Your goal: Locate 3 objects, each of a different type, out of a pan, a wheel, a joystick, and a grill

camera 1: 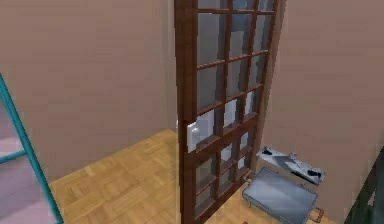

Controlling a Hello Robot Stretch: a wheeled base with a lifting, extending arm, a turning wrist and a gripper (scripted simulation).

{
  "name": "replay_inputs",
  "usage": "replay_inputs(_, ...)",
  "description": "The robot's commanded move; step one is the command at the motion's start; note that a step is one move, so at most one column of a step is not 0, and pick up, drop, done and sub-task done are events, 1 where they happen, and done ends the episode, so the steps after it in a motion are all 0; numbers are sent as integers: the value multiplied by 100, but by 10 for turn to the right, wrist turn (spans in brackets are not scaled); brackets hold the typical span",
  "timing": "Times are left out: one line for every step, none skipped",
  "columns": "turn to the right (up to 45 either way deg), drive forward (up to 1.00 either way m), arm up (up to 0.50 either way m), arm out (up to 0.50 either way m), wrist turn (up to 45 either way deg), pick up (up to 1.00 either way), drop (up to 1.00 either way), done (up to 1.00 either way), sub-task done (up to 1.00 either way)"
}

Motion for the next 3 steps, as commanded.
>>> replay_inputs(60,0,0,0,0,0,0,0,0)
replay_inputs(0,35,0,0,0,0,0,0,0)
replay_inputs(300,0,0,0,0,0,0,0,0)
